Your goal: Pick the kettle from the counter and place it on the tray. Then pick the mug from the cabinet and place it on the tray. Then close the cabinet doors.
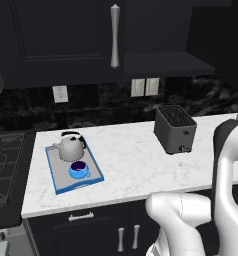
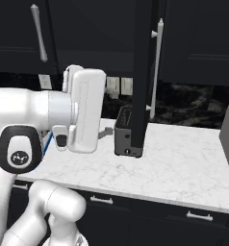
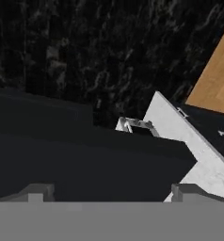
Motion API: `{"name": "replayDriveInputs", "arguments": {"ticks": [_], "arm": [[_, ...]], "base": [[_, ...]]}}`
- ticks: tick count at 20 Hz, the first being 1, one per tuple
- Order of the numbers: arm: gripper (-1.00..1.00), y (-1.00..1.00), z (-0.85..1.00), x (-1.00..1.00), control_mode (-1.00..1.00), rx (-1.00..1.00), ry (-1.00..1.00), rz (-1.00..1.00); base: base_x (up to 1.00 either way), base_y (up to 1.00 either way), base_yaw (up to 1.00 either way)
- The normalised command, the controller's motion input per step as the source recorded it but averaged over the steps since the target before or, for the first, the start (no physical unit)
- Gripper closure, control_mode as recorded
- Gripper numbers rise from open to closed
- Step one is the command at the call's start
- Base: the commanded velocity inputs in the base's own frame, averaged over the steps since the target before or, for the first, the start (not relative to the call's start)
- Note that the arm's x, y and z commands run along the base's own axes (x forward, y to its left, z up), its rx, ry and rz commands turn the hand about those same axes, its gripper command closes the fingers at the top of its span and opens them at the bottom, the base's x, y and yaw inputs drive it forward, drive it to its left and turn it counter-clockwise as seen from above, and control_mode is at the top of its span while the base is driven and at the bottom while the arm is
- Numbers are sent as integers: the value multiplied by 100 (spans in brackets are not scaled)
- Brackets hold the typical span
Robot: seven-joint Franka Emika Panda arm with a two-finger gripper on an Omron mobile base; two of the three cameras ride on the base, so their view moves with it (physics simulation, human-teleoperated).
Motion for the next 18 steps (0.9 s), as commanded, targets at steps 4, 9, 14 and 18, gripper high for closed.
{"name": "replayDriveInputs", "arguments": {"ticks": [4, 9, 14, 18], "arm": [[-100, -57, 0, -90, -100, 0, -16, -12], [-100, -55, 11, -64, -100, 0, -7, -15], [-100, -54, 6, -15, -100, 0, 1, -12], [-100, -43, 4, 13, -100, 0, 7, -2]], "base": [[0, 0, 0], [0, 0, 0], [0, 0, 0], [0, 0, 0]]}}
